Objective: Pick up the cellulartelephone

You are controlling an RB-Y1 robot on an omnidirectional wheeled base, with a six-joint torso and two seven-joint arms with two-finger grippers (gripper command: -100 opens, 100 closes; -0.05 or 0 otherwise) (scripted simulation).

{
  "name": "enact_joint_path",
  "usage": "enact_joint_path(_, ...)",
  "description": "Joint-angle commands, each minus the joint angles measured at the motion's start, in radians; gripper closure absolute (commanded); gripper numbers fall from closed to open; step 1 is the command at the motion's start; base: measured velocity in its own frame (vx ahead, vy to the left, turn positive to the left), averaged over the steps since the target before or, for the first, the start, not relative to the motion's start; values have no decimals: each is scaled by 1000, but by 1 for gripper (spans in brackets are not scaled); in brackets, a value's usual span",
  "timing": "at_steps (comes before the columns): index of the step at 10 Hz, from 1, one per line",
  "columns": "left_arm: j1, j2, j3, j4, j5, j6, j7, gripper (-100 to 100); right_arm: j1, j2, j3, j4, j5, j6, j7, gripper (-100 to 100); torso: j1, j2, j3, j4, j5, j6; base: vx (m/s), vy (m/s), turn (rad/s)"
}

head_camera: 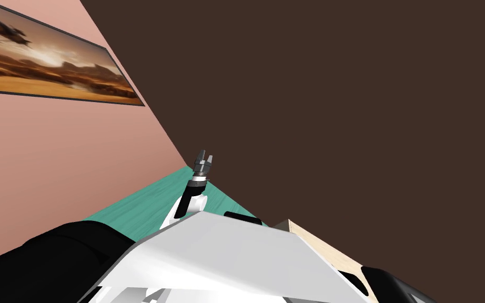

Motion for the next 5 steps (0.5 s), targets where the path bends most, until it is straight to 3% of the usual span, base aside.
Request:
enact_joint_path(1,0,0,0,0,0,0,0,0,19,-5,0,-28,-10,15,3,100,0,0,0,0,0,0,30,4,-47)
enact_joint_path(5,0,0,0,0,0,0,0,0,74,-19,1,-111,-36,56,9,100,1,-2,-1,0,0,0,40,12,-38)
